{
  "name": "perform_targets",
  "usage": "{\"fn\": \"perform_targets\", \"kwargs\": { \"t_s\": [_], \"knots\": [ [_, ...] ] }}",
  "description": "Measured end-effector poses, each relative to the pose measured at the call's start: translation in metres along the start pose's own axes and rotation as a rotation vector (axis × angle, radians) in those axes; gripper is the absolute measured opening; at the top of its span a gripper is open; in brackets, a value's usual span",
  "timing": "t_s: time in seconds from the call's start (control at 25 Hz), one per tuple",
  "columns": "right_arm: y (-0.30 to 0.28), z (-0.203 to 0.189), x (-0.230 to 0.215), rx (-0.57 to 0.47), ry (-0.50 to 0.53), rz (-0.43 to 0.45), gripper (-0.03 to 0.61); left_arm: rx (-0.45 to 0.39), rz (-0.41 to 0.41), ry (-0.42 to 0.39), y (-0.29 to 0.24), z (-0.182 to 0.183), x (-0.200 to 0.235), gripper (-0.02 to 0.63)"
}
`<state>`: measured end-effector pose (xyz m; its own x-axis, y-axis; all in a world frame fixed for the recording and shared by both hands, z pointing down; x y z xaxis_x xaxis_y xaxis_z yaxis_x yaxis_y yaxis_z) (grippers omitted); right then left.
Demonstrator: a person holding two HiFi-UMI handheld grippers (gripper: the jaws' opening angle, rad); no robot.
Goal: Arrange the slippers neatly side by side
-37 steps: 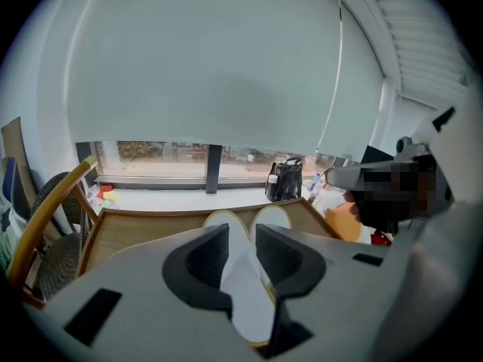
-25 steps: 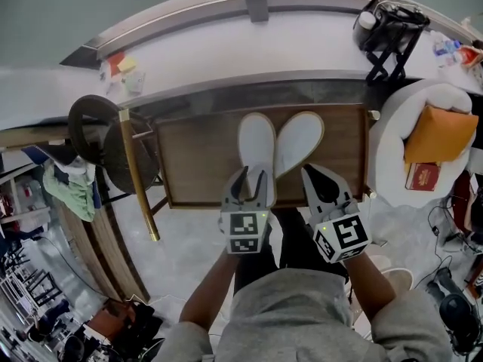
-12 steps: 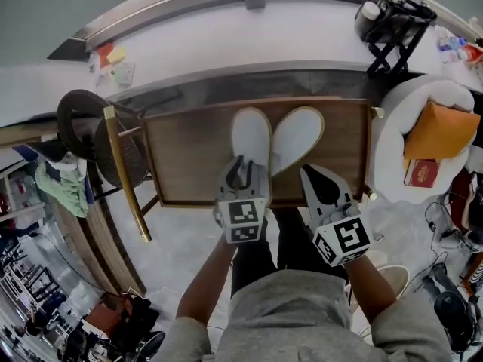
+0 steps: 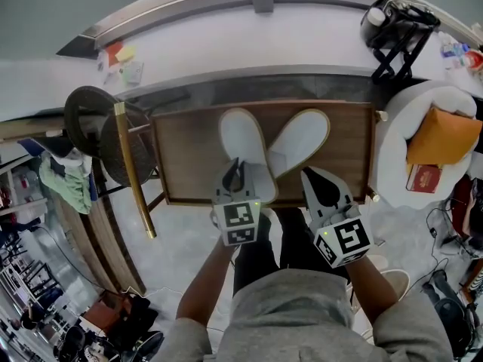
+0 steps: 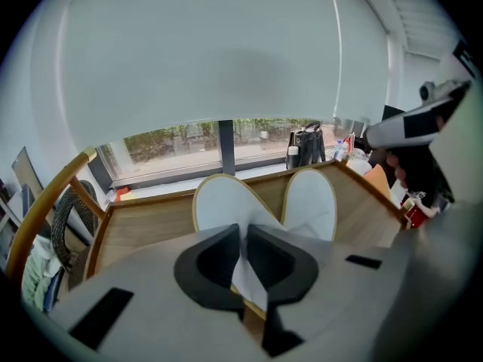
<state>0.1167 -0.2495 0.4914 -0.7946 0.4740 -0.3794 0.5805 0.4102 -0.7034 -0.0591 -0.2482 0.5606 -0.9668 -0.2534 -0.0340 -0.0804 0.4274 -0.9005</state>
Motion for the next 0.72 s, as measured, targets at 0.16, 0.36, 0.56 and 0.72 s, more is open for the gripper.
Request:
{"fn": "perform_targets", "kwargs": {
  "t_s": [0.16,0.36,0.56,0.72],
  "knots": [
    [-0.001,0.004,0.007,-0.014,0.017,0.013,0.025,0.0,0.01,0.001,0.01,-0.004,0.013,0.035],
    [-0.003,0.007,0.016,-0.019,0.026,0.027,0.025,0.036,0.027,0.001,0.015,-0.019,0.033,0.035],
    [-0.004,0.005,0.025,-0.018,0.032,0.028,0.025,0.075,0.04,-0.041,0.013,-0.033,0.053,0.035],
    [-0.004,-0.001,0.027,-0.009,0.026,0.025,0.025,0.106,0.036,-0.108,0.003,-0.037,0.064,0.035]
  ]
}}
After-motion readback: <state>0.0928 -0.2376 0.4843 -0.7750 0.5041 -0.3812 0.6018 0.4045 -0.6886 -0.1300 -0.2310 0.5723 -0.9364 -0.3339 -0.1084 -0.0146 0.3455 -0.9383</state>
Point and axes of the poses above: the fingertips, and each gripper's own axes: y backward along the fingers, x to its left, z out of its top, the point moved 5 cm from there along y, backward along the fingers, and after that the axes turned 15 degrees about x, right-handed, at the moved point
